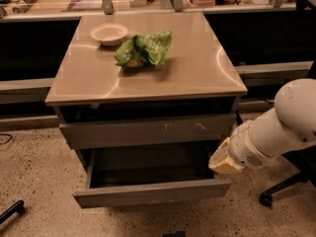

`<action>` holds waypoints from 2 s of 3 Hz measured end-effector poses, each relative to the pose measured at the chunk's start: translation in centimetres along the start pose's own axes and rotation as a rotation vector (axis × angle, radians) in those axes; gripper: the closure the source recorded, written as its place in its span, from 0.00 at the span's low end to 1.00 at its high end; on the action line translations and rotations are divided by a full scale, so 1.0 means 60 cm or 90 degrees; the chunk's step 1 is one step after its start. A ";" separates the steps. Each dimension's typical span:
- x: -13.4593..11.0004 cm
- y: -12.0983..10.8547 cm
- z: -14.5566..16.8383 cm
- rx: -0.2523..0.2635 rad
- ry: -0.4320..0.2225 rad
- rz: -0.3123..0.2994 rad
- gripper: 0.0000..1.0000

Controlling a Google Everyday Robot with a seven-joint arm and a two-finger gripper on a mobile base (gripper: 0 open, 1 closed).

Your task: Close middle drawer

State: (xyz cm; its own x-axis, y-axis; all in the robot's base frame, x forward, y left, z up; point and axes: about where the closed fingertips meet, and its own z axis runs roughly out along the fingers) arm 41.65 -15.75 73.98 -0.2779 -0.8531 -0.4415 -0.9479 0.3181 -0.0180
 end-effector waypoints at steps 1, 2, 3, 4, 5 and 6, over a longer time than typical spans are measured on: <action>0.025 0.011 0.050 -0.019 0.007 -0.024 1.00; 0.071 0.037 0.148 -0.047 -0.001 -0.045 1.00; 0.107 0.060 0.253 -0.079 -0.031 -0.053 1.00; 0.142 0.084 0.363 -0.122 -0.081 -0.036 1.00; 0.155 0.110 0.403 -0.159 -0.092 -0.019 1.00; 0.155 0.110 0.403 -0.159 -0.092 -0.019 1.00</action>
Offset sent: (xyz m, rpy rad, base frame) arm -0.0308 0.0133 -0.1902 0.0423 0.0425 0.1429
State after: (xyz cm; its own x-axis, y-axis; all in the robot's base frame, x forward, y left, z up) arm 36.55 -11.59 48.06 -0.2411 -0.7869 -0.5681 -0.9693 0.1667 0.1805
